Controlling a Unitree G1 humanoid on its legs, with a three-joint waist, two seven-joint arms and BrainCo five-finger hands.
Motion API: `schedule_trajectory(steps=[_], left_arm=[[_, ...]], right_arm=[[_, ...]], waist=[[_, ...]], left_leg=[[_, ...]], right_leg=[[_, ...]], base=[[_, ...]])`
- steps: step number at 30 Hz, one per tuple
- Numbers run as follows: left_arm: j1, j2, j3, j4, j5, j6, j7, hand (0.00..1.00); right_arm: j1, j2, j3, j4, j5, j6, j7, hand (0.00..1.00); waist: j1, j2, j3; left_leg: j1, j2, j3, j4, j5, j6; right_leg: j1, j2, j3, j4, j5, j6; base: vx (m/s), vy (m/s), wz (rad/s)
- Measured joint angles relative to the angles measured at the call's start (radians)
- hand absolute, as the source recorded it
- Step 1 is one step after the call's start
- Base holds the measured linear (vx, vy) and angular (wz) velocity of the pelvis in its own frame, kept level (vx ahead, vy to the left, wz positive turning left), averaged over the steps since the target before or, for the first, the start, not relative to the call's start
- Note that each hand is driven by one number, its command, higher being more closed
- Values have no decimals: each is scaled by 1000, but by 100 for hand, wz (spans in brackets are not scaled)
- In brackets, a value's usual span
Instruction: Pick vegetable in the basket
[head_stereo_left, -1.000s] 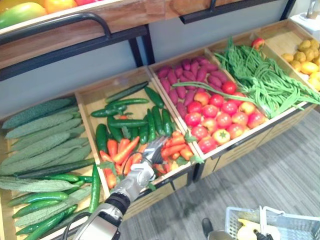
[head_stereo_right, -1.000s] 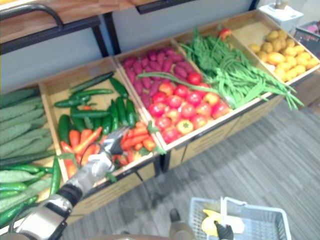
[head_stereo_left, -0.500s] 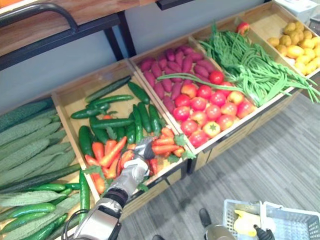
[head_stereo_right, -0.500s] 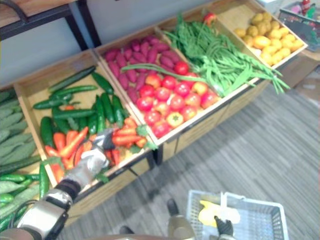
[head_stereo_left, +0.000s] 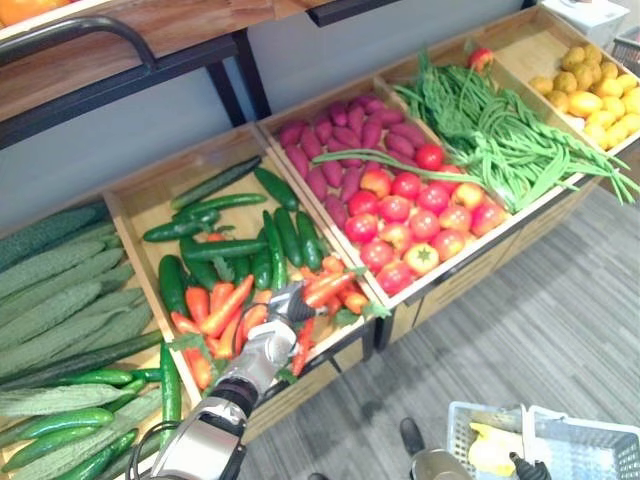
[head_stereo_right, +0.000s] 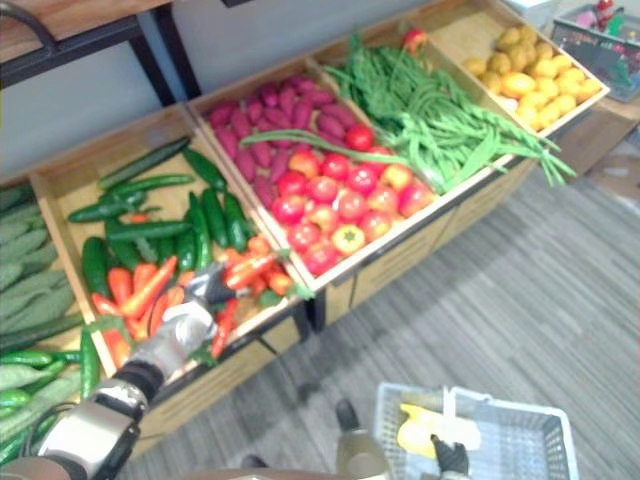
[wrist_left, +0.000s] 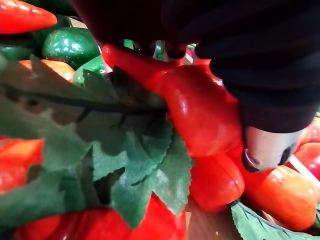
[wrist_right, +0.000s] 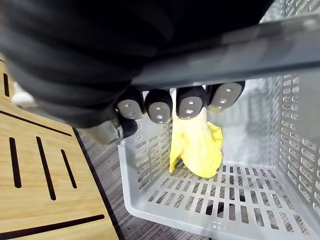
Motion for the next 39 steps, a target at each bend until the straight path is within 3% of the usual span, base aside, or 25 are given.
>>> schedule_trajectory(steps=[7, 11, 19, 25, 28, 30, 32, 33, 39], left_arm=[[1, 3, -8, -47, 1, 19, 0, 100], [6, 42, -51, -172, 3, 15, -2, 100], [45, 114, -126, -374, 3, -50, -28, 100], [49, 183, -211, -534, 1, -88, -56, 100], [55, 227, -271, -647, 0, -122, -79, 100], [61, 250, -328, -723, -7, -150, -98, 100], [73, 266, -380, -776, -50, -182, -124, 100], [74, 271, -432, -803, -87, -211, -154, 100], [64, 279, -619, -839, -164, -280, -247, 100]], right_arm=[[11, 0, -38, 8, -2, 15, -1, 100], [9, -5, -69, 8, -7, 31, -4, 100], [-31, -97, -167, -13, -41, 42, -25, 100], [-65, -155, -196, -101, -69, 70, -24, 100], [-72, -201, -161, -204, -113, 75, -16, 100], [-77, -269, -105, -284, -124, 72, 1, 100], [-92, -325, -50, -349, -152, 61, 13, 100], [-101, -371, 7, -405, -159, 41, 28, 100], [-208, -500, 329, -529, -222, -16, 105, 100]], waist=[[2, 2, 0], [14, 3, -1], [37, 7, -13], [63, -12, -28], [67, -19, -37], [85, -21, -37], [84, -22, -46], [82, -23, -48], [55, -24, -64]], left_leg=[[-1, -6, -74, -3, 12, 14], [-2, -14, -120, -6, 22, 25], [-3, -34, -180, -7, 36, 44], [-3, -38, -168, -7, 38, 47], [9, -38, -140, -7, 34, 48], [33, -36, -86, -6, 20, 39], [40, -34, -35, -6, 9, 33], [55, -31, 12, -6, 1, 28], [130, -18, 213, -4, -27, -10]], right_leg=[[42, -20, -69, -8, -1, 0], [67, -34, -108, -12, -1, 0], [102, -64, -165, -14, 0, 4], [102, -70, -158, -14, 9, 16], [100, -68, -137, -15, 14, 22], [98, -60, -91, -16, 22, 23], [81, -51, -45, -17, 29, 25], [72, -40, -7, -17, 34, 26], [31, 26, 171, 6, 37, 27]], base=[[-32, -24, 30], [-34, -3, 32], [-31, 11, 23], [-5, 3, 0], [0, 6, -24], [1, 11, -60], [-11, 2, -76], [-1, -5, -89], [27, -12, -96]])
